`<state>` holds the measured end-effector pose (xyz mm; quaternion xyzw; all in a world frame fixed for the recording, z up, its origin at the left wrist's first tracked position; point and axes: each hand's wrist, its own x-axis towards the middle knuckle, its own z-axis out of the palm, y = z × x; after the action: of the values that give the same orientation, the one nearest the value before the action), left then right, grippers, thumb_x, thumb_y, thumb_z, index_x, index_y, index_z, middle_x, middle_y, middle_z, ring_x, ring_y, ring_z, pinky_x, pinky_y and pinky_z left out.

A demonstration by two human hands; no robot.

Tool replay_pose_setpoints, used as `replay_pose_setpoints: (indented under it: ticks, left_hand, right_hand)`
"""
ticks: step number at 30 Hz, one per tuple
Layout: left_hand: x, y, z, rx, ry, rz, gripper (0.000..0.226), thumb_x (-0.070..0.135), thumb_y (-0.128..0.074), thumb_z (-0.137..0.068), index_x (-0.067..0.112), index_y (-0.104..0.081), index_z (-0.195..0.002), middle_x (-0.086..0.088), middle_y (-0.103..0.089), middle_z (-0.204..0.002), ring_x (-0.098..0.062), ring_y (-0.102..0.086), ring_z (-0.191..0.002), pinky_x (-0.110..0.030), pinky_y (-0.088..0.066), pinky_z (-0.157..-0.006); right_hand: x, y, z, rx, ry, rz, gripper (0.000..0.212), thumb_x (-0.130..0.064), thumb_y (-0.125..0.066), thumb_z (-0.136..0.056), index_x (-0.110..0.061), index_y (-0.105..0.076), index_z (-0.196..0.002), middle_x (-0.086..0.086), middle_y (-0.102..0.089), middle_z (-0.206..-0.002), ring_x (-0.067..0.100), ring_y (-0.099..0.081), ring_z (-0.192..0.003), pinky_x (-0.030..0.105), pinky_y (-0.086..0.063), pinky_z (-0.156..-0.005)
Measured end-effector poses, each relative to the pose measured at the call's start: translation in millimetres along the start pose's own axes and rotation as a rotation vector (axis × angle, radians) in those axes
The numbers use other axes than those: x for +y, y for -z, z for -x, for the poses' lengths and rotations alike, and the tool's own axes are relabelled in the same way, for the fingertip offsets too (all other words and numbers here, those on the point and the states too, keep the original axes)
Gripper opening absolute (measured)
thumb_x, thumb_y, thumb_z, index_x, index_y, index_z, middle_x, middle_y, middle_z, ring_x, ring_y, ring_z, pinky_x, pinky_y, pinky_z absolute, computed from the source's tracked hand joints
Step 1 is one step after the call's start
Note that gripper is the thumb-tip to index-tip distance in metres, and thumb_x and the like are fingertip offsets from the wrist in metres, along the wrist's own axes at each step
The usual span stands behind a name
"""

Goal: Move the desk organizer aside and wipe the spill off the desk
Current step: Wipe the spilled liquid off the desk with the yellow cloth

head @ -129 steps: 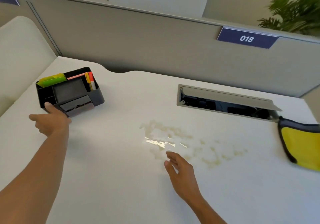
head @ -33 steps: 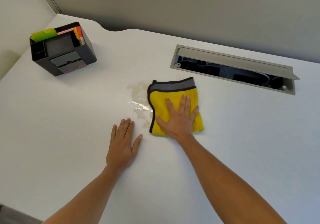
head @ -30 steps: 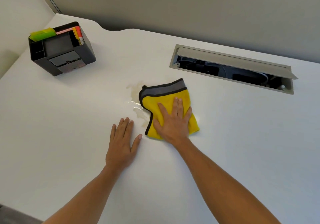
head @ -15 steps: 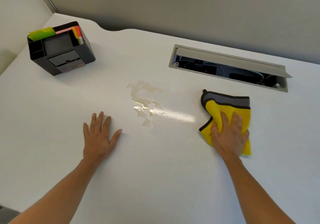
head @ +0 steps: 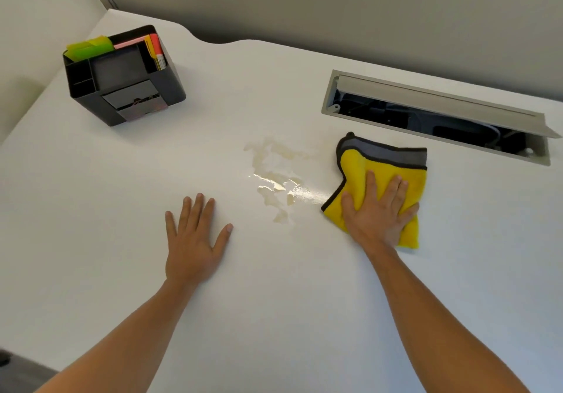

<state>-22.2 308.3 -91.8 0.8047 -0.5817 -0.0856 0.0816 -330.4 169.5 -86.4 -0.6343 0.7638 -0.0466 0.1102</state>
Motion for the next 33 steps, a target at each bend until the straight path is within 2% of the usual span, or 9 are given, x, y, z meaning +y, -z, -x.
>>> replay_pose_setpoints:
  ticks: [11, 20, 26, 30, 33]
  left_hand:
    - [-1, 0, -1, 0.006, -0.001, -0.033, 0.072, 0.062, -0.024, -0.093, 0.019, -0.031, -0.15, -0.004, -0.026, -0.16, -0.022, -0.011, -0.151, -0.056, -0.007, -0.12]
    - [-5, -5, -1, 0.023, 0.007, -0.034, 0.069, 0.063, -0.027, -0.093, 0.022, -0.032, -0.149, -0.003, -0.028, -0.16, -0.02, -0.013, -0.15, -0.051, -0.005, -0.121]
    - [-9, -3, -1, 0.01, 0.006, 0.014, 0.067, 0.055, -0.03, -0.093, 0.022, -0.027, -0.151, -0.001, -0.027, -0.16, -0.017, -0.011, -0.15, -0.049, -0.002, -0.122]
    - [-9, 0, -2, 0.042, 0.007, 0.114, 0.067, 0.046, -0.031, -0.09, 0.02, -0.025, -0.151, -0.003, -0.029, -0.159, -0.018, -0.016, -0.149, -0.048, -0.002, -0.122]
    - [-8, 1, -2, 0.057, 0.021, 0.152, 0.066, 0.039, -0.029, -0.088, 0.017, -0.029, -0.15, -0.004, -0.031, -0.158, -0.018, -0.017, -0.149, -0.046, -0.001, -0.122]
  right_hand:
    - [-112, -14, -68, -0.07, 0.233, 0.008, 0.076, -0.067, -0.029, -0.089, -0.03, -0.018, -0.154, 0.023, -0.002, -0.163, 0.037, 0.005, -0.151, 0.068, 0.007, -0.114]
    - [-181, -33, -23, -0.162, 0.603, 0.034, 0.074, -0.066, -0.028, -0.091, -0.031, -0.014, -0.155, 0.021, -0.001, -0.164, 0.036, 0.008, -0.151, 0.067, 0.009, -0.114]
    - [-180, -42, 38, -0.17, 0.812, 0.027, 0.069, -0.06, -0.035, -0.092, -0.033, -0.024, -0.154, 0.021, -0.008, -0.164, 0.035, 0.002, -0.152, 0.063, 0.009, -0.116]
    - [-158, -41, 52, -0.157, 0.808, -0.008, 0.068, -0.056, -0.038, -0.091, -0.033, -0.026, -0.153, 0.017, -0.008, -0.165, 0.031, 0.0, -0.152, 0.06, 0.01, -0.118]
    - [-134, -36, 61, -0.115, 0.752, -0.02, 0.066, -0.056, -0.035, -0.091, -0.033, -0.029, -0.153, 0.014, -0.012, -0.165, 0.03, -0.004, -0.153, 0.06, 0.003, -0.119]
